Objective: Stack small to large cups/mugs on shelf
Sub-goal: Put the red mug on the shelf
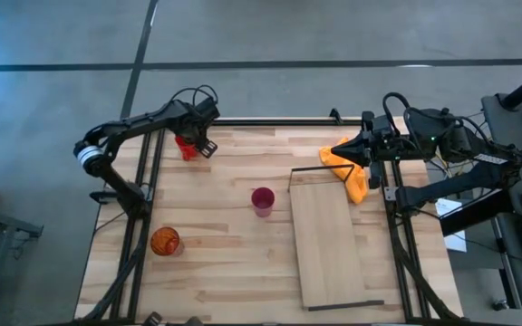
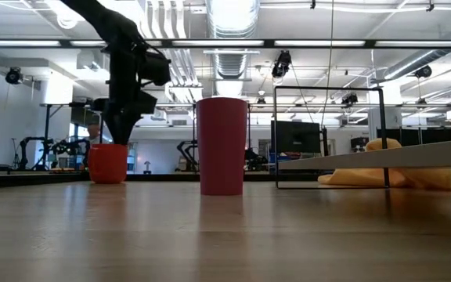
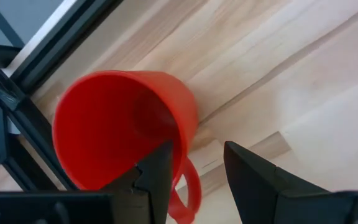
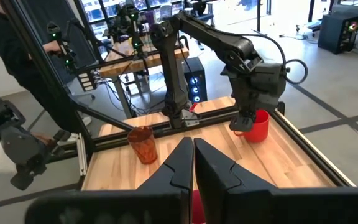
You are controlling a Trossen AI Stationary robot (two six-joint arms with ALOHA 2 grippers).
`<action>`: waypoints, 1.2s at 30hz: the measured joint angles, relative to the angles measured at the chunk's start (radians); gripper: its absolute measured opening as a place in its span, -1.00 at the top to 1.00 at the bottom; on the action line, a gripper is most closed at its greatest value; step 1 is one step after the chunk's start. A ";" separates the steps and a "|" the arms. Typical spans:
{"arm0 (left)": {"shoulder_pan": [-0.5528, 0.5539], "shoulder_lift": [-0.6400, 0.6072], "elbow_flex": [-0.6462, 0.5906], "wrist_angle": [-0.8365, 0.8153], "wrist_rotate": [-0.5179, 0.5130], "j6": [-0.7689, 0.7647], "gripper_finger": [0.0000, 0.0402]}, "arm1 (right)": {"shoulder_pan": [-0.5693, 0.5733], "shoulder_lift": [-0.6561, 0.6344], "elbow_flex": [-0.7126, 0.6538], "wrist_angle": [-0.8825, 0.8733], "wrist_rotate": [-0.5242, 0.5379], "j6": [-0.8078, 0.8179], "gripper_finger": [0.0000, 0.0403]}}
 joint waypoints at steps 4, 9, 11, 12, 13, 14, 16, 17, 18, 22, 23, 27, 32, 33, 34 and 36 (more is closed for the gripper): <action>0.010 0.030 -0.002 0.002 -0.009 0.006 0.36 | 0.000 0.000 0.000 0.000 0.000 -0.001 0.96; 0.014 0.052 -0.002 0.016 -0.011 0.030 0.37 | 0.000 0.000 0.000 0.000 0.000 -0.002 0.96; 0.014 0.055 -0.002 0.017 -0.010 0.032 0.45 | 0.000 0.000 0.000 0.000 0.000 -0.002 0.96; 0.014 0.055 -0.002 0.016 -0.010 0.032 0.51 | 0.000 0.000 0.000 0.000 0.000 -0.002 0.96; 0.014 0.055 -0.002 0.016 -0.011 0.032 0.59 | 0.000 0.000 0.000 0.000 0.000 -0.002 0.96; 0.014 0.055 -0.002 0.016 -0.010 0.032 0.69 | 0.000 0.000 0.000 0.000 0.000 -0.002 0.96; 0.014 0.053 -0.002 0.015 -0.007 0.046 0.90 | 0.000 0.000 0.000 0.000 0.000 -0.002 0.96; 0.014 0.050 -0.002 0.014 -0.003 0.051 0.94 | 0.000 0.000 0.000 0.000 0.000 -0.002 0.96; 0.013 0.046 -0.002 0.010 -0.003 0.052 0.96 | 0.000 0.000 0.000 0.000 0.000 -0.002 0.96; -0.016 0.033 0.017 -0.060 -0.002 0.051 0.99 | 0.000 0.000 0.000 0.000 0.000 -0.002 0.96; -0.028 0.024 0.026 -0.078 0.001 0.051 0.99 | 0.000 0.000 0.000 0.000 0.000 -0.002 0.96; -0.107 -0.016 0.092 -0.171 0.032 0.048 1.00 | 0.000 0.000 0.000 0.000 0.000 -0.007 0.96; -0.267 -0.075 0.244 -0.200 0.109 0.014 1.00 | 0.000 0.000 0.000 0.000 0.001 -0.031 0.96; -0.306 -0.080 0.280 -0.199 0.108 0.014 1.00 | 0.000 0.000 0.000 0.000 0.001 -0.033 0.96; -0.342 -0.083 0.321 -0.200 0.107 0.018 1.00 | 0.000 0.000 0.000 0.000 0.001 -0.033 0.96; -0.414 -0.084 0.401 -0.187 0.096 0.022 1.00 | 0.000 0.000 0.000 0.000 0.001 -0.033 0.96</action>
